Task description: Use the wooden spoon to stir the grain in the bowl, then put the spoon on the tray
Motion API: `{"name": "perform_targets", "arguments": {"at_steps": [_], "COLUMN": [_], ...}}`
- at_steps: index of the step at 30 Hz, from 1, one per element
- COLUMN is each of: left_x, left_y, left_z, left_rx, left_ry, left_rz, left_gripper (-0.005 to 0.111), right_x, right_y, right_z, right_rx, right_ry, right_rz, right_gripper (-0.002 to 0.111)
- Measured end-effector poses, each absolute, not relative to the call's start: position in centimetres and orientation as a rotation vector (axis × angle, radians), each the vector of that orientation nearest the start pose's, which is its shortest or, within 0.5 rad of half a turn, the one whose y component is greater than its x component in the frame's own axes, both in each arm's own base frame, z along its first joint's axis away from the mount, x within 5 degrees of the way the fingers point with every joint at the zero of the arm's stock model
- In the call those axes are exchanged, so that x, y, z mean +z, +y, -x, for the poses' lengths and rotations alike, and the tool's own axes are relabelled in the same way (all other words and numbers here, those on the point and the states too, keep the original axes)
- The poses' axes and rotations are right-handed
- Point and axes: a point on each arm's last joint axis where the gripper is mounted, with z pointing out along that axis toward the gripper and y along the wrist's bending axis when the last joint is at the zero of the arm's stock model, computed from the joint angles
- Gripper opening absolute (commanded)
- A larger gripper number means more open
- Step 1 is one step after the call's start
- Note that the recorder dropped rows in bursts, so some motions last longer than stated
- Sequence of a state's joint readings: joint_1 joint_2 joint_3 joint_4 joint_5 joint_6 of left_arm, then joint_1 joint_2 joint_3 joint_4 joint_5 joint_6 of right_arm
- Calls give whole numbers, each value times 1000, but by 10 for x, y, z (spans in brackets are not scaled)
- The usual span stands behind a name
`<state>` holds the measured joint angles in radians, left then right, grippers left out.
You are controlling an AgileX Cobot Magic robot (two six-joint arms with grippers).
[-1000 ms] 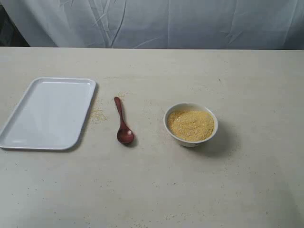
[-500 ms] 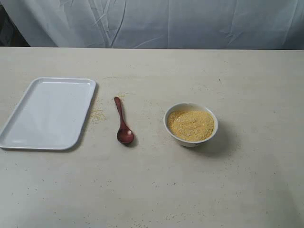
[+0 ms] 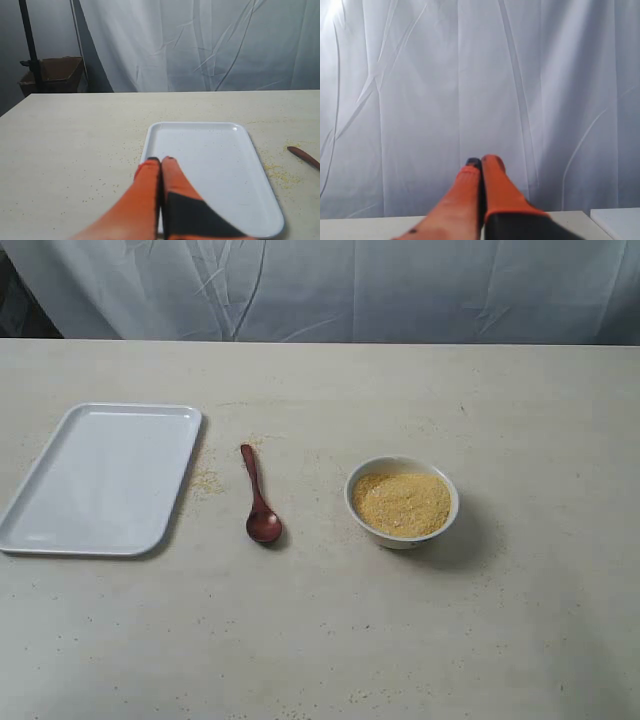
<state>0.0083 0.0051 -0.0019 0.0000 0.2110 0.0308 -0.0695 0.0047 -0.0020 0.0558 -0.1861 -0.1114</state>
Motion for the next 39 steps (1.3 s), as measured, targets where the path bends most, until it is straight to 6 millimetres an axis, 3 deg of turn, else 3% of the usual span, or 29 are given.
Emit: {"name": "perform_targets", "arguments": {"at_steps": [14, 16, 20, 27, 33, 36, 39], "left_x": [194, 194, 194, 194, 194, 194, 194], "left_y": [0, 0, 0, 0, 0, 0, 0], "left_z": [-56, -56, -56, -56, -56, -56, -56], "left_rx": [29, 29, 29, 29, 29, 29, 29], "left_ry": [1698, 1698, 1698, 1698, 1698, 1698, 1698], "left_rz": [-19, -19, -19, -19, -19, -19, -19], "left_gripper": [0, 0, 0, 0, 0, 0, 0], "right_x": [241, 242, 266, 317, 309, 307, 313], "right_y": [-6, -5, -4, -3, -3, 3, 17], "right_z": [-50, -50, -55, -91, -130, -154, -182], "right_rx": [-80, -38, 0, 116, 307, 347, 410], "right_ry": [1178, 1214, 1367, 1594, 1739, 1910, 2061], "right_rz": [-58, -87, -100, -178, -369, -347, -220], "right_gripper": [-1, -1, -1, -1, -1, -1, -1]}}
